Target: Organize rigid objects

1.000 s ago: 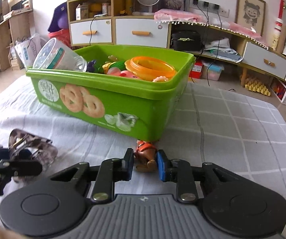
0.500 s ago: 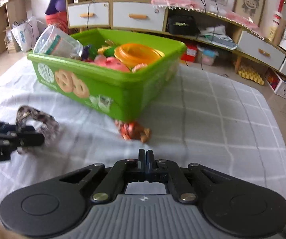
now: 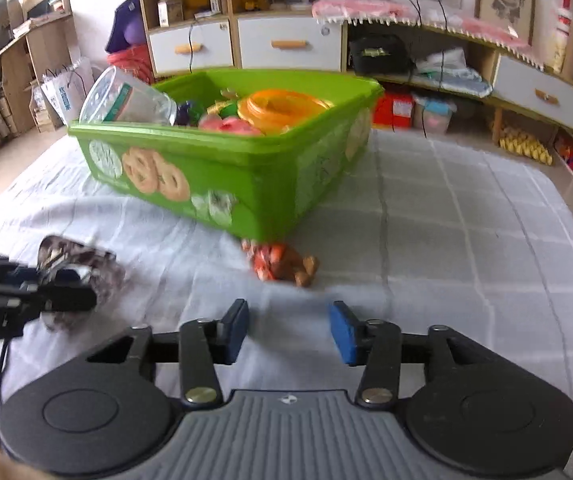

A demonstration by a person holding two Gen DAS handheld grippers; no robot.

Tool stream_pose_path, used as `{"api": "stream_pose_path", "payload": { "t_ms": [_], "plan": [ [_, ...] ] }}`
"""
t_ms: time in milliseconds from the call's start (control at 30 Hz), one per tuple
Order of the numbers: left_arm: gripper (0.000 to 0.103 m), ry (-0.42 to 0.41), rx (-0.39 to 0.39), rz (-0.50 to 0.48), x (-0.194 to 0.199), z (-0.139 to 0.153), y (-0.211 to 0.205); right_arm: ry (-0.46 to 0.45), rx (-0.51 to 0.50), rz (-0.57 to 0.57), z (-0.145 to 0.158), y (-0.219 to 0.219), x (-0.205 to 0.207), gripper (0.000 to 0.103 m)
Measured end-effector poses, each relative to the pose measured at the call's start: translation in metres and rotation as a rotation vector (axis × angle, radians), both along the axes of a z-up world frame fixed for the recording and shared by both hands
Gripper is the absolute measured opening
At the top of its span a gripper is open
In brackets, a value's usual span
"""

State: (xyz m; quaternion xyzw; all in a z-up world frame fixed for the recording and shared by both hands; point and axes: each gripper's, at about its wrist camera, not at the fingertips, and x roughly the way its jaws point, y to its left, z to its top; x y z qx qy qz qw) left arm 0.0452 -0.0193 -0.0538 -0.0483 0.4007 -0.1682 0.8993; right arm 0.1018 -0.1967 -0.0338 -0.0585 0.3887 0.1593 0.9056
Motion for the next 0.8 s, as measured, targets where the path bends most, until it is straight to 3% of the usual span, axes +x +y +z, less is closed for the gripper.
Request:
{"api": "stream_pose_path", "payload": {
  "t_ms": [367,600,800],
  "plan": [
    [0.032,-0.018,-0.001,0.009,0.006,0.0,-0.003,-0.084,-0.038,0.0,-0.005,0.024,0.018,0.051],
    [0.031,0.004,0.005,0.004,0.006,0.004,-0.007,-0.039,-0.127,0.032,0.002,0.033,0.01,0.051],
    [0.031,0.0,-0.015,-0.004,0.006,0.01,-0.006,0.053,-0.151,0.018,0.015,0.02,0.01,0.05]
  ]
}}
